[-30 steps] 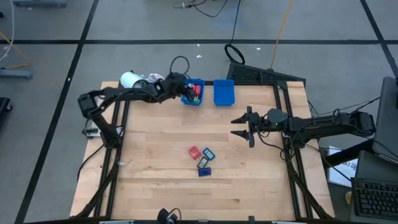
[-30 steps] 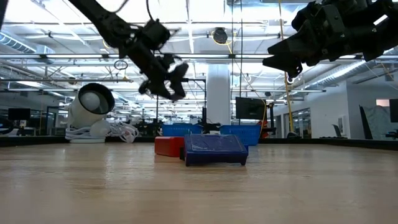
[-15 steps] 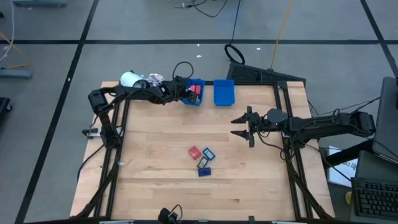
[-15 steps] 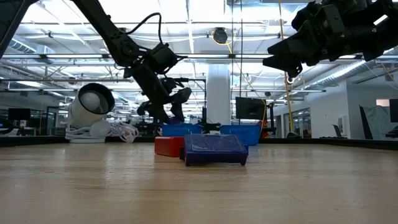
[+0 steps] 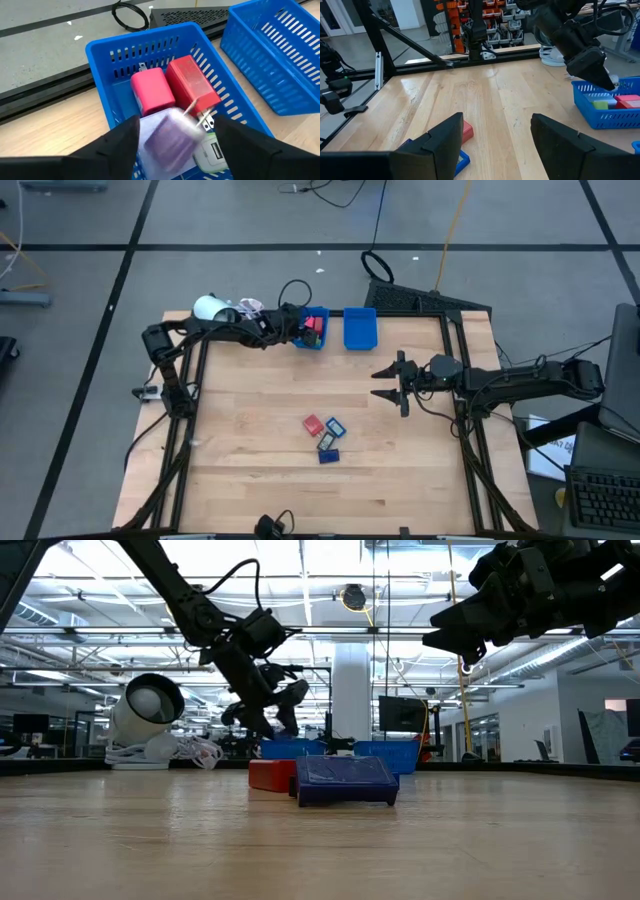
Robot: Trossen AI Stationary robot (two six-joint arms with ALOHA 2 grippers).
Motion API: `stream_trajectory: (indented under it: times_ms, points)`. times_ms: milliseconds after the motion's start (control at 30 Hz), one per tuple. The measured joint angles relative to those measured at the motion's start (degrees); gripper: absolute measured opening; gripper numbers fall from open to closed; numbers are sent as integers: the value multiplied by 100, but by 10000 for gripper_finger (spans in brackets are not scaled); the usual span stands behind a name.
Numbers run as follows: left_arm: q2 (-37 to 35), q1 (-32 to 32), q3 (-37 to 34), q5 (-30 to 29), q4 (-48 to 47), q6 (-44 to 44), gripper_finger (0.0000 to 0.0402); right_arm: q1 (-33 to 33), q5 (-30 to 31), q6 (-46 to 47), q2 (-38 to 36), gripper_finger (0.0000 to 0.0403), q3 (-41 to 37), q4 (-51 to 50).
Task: Pick & Place Office items
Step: Put the violet charger adapter into the left basket, then put the red charger adapter into the left basket
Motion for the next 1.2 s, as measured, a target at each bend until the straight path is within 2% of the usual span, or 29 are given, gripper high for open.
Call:
stream_trajectory:
  times_ms: [233, 400, 600, 867, 1067, 1200]
  points:
    - [-1, 0, 0, -4, 0, 27, 295, 0, 0, 0, 0, 222, 0, 0]
    - [-98, -21, -2, 114, -42, 443, 292, 2, 0, 2, 0, 222, 0, -2]
    - [-550, -234, -2, 754, -239, 816, 278, 0, 0, 2, 0, 222, 0, -2]
    - [-1136, -972, -2, 1646, -605, 898, 280, -2, 0, 2, 2, 222, 0, -2]
    - [-1199, -1825, -2, 2373, -644, 892, 289, -4, 0, 11, 2, 222, 0, -1]
    - [-1201, -2417, -2, 2462, -787, 1013, 286, -4, 0, 20, 2, 222, 0, 0]
